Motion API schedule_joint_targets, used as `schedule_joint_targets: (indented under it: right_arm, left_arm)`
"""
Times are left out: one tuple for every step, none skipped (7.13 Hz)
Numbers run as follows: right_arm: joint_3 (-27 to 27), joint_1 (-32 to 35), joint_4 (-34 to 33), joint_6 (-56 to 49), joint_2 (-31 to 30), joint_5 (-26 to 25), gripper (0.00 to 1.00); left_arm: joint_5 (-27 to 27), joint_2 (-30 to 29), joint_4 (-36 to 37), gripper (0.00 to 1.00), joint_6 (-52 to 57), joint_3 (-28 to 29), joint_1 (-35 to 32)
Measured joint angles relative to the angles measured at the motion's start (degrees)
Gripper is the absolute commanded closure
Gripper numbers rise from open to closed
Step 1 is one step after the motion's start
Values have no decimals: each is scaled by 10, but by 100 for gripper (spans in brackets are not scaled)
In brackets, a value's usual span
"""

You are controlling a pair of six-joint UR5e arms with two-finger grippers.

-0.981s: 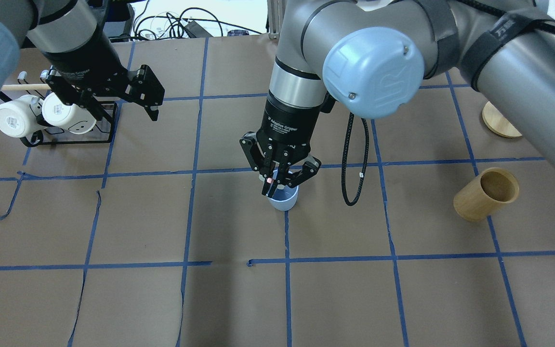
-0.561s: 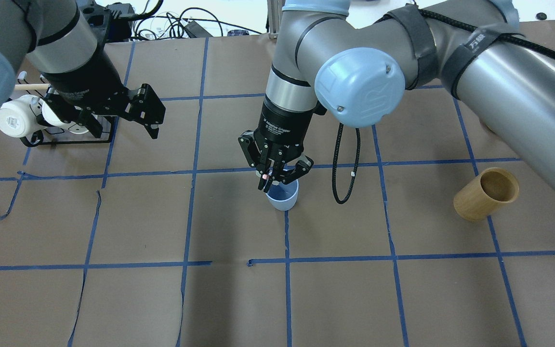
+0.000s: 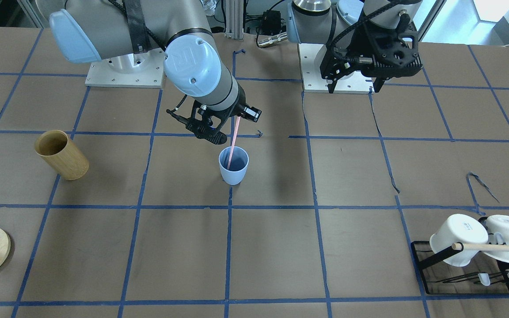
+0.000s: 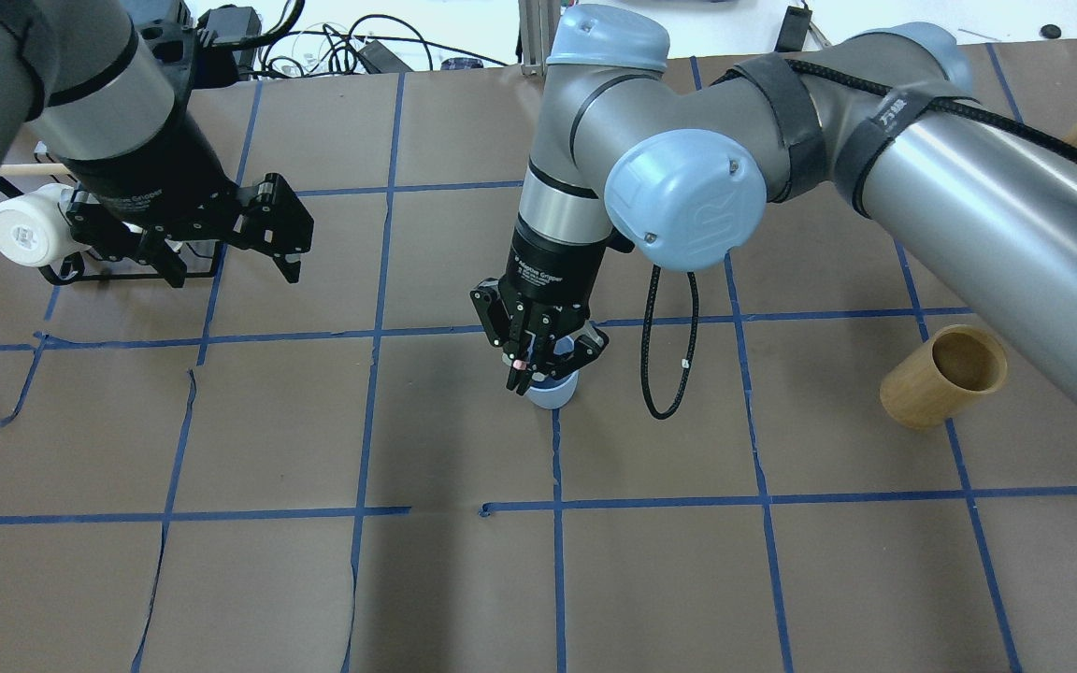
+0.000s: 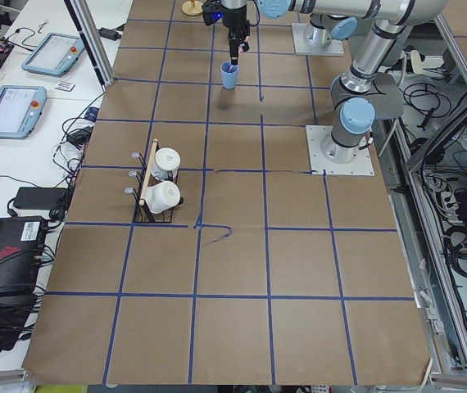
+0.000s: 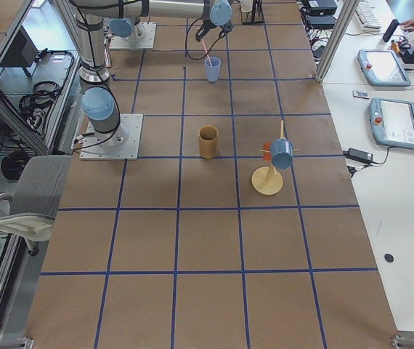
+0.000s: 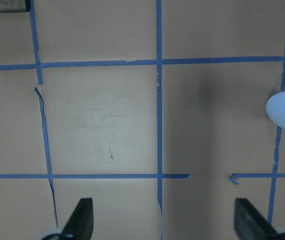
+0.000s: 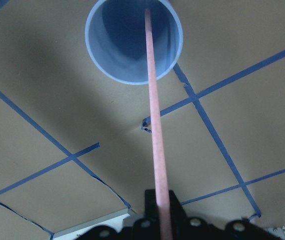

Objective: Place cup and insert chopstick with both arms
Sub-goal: 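Lower the pink chopstick into the light blue cup with the right gripper, then open the right gripper and raise it away from the cup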

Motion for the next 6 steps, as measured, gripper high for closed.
schedule_joint_targets:
  right_arm:
    - [5, 0, -14, -1, 1, -2, 57]
    - [12, 0, -40, 0, 1, -6, 20]
    - [16, 0, -60, 0, -1, -13, 6]
    - [14, -3, -70, -6, -4, -33, 0]
    - [6, -9, -78, -27, -14, -65, 0]
    - [-9, -16, -82, -72, -27, -99, 0]
  left_arm:
    - [-3, 1, -28, 0, -12, 12, 2]
    - [-3, -3, -41, 0, -16, 20, 3]
    - [-6, -7, -38, 0, -17, 24, 2]
    - [-12, -11, -25, 0, -18, 29, 1]
    - [-22, -15, -17, 0, -18, 33, 1]
    - [-27, -17, -10, 0, -16, 36, 1]
